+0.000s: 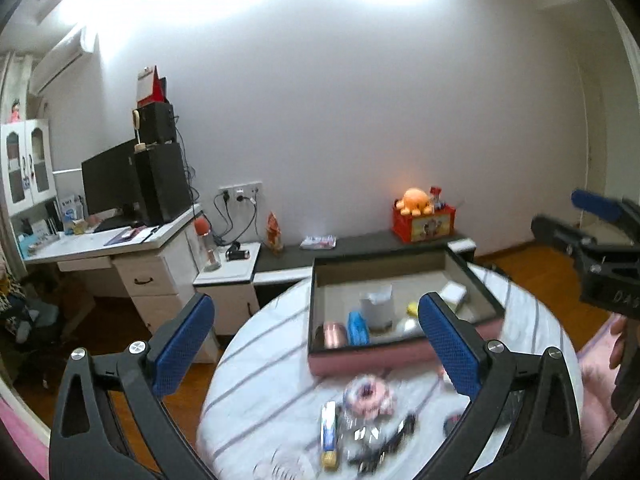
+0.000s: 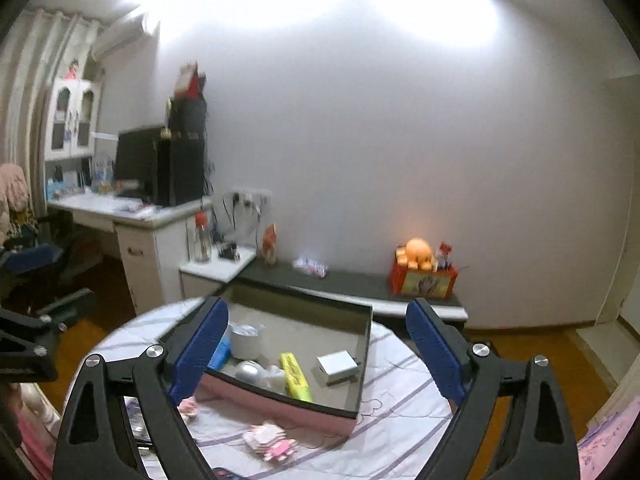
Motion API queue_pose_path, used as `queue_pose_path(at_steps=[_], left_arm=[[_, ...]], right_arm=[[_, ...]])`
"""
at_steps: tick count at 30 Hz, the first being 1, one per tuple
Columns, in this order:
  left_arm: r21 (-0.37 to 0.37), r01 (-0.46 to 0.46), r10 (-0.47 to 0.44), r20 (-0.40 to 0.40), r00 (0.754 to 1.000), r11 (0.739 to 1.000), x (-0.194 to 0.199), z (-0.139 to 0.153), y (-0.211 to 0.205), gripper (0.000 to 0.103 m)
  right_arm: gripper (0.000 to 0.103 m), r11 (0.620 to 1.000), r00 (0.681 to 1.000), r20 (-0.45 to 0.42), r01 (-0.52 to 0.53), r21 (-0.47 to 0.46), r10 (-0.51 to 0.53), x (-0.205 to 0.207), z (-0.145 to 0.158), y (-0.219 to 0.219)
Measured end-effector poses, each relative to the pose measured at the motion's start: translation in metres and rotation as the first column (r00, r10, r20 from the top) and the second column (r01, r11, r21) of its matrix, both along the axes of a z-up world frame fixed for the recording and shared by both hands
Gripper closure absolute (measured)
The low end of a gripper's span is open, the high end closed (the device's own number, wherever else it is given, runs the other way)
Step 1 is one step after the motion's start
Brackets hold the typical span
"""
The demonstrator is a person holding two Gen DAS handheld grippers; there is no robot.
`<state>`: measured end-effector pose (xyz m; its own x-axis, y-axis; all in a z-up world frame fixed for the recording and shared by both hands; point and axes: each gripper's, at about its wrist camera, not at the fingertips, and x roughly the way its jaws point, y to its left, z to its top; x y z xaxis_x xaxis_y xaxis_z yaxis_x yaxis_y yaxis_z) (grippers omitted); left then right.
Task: Organize rigid objects
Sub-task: 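Pull both grippers back from the box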
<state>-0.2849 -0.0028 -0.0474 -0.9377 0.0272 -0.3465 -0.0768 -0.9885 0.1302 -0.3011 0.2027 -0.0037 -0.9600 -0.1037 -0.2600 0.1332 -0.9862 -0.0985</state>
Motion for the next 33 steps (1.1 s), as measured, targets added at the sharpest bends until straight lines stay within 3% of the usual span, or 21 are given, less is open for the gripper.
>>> queue_pose_path(at_steps=[5,11,22,33], left_arm=[[0.022,0.011,-0.01,-0.035,0.999,1.0,0.039,0.003,-0.008,0.0],[0.031,-0.018,0.018,-0.017,1.0,0.999,0.059,-0.005,-0.016,0.0],[0.044,0.029,-0.03,0.022,0.999,0.999,0.071,-0.015,-0.014,0.0],[0.035,-0.002,-0.003,0.123,0.992,0.999,0.06,-0.045,-0.026,0.0]], right_arm=[[0.011,0.999,1.0,-0.018,-0.011,-0.05,0.01,0.037,-0.004,-0.006],[0.011,0.994,1.0,0.019,-0.002,-0.111,0.004,0.062,-0.016,-0.002],[0.011,0.996,0.998,0.058,0.028,-0.087,-0.023,0.087,-0.025,-0.002],[0.011,0.994,0.988,0.144,0.061,-0.085,-0.049,0.076,-0.051,0.003]])
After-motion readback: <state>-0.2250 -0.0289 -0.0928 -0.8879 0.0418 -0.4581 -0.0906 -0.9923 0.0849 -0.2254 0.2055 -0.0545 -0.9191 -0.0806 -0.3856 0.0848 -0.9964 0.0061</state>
